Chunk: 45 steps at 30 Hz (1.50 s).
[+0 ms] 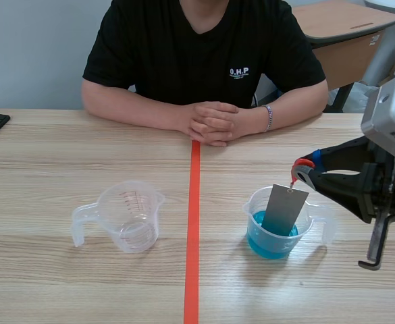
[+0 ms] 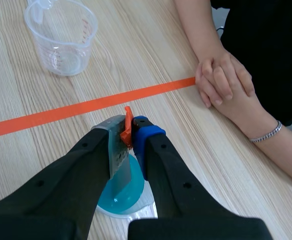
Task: Do the redox reaction experiment.
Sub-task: 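Lower the plate into the blue solution, then hold the plate still in the solution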
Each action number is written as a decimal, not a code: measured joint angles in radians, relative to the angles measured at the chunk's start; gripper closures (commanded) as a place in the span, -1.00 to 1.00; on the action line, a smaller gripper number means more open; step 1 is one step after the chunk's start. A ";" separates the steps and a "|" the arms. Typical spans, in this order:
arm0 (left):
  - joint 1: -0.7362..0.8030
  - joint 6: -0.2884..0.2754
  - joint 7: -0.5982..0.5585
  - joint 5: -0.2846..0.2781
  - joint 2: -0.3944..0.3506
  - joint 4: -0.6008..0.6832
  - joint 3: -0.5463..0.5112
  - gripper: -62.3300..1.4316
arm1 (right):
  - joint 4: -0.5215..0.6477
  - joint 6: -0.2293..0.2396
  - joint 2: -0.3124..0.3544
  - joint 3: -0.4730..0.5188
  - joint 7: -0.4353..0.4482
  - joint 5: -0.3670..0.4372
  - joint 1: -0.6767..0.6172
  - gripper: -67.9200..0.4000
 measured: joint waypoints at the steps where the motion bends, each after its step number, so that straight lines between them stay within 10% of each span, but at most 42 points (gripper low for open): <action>1: 0.000 0.000 0.018 0.000 0.003 0.000 0.000 0.82 | -0.006 -0.001 -0.003 -0.007 0.009 -0.005 0.005 0.94; 45: -0.003 0.000 0.032 0.000 0.003 0.000 0.001 0.82 | -0.013 -0.001 -0.002 -0.022 0.035 -0.024 0.010 0.94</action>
